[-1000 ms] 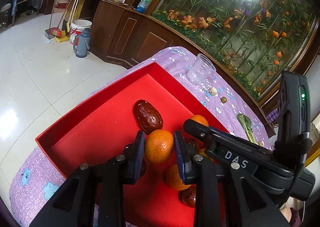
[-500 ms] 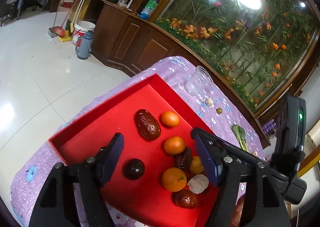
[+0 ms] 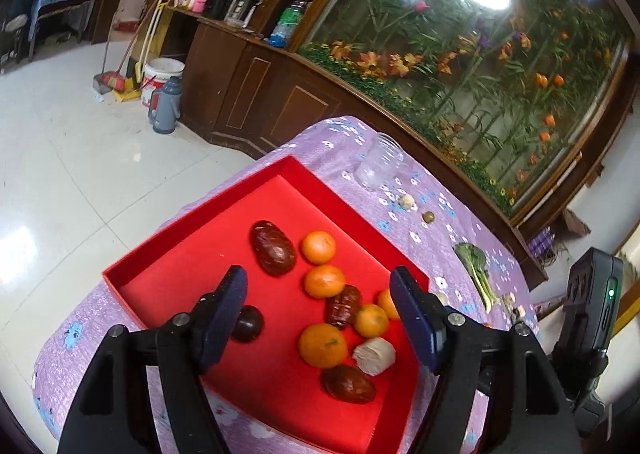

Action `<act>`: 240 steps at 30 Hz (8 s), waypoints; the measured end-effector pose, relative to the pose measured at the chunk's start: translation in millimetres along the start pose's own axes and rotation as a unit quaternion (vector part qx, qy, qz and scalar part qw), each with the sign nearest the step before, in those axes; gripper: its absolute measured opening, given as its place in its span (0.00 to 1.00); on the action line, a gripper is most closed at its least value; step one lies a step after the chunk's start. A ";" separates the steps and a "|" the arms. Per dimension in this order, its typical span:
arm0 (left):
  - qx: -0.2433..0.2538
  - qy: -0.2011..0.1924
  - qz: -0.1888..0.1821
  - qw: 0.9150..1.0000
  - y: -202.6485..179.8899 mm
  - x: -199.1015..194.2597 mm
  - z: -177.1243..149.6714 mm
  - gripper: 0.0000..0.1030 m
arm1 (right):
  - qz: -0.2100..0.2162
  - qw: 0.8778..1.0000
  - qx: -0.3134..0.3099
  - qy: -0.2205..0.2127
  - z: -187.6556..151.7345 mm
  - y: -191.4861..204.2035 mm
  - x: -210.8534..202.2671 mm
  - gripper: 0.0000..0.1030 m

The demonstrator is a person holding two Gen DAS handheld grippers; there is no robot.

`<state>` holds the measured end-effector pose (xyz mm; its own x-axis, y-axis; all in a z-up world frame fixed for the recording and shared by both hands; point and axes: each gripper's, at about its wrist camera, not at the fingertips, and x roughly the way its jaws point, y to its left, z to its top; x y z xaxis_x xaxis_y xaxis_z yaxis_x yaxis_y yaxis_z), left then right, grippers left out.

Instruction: Organize fruits

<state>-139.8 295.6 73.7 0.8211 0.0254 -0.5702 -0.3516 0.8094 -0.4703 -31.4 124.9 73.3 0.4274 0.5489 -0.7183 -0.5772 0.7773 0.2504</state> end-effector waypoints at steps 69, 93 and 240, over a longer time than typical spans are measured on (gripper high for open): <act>0.278 0.221 -0.128 0.926 -209.3 135.1 -91.5 0.60 | -0.025 0.978 0.203 -0.028 -45.1 -242.1 -54.7 0.59; 0.308 0.194 -0.055 0.930 -213.2 144.1 -117.0 0.34 | -0.099 0.988 0.119 -0.020 -37.8 -223.5 -27.6 0.34; 0.246 -0.167 0.180 0.938 -164.5 -67.3 -74.0 1.00 | -0.014 0.995 0.051 -0.083 -114.9 -85.7 -112.5 0.68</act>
<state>-170.5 117.3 139.6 0.8126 0.4648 -0.3516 -0.4503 0.8837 0.1276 -110.0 -38.8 58.0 0.5561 0.5632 -0.6112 -0.4928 0.8156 0.3031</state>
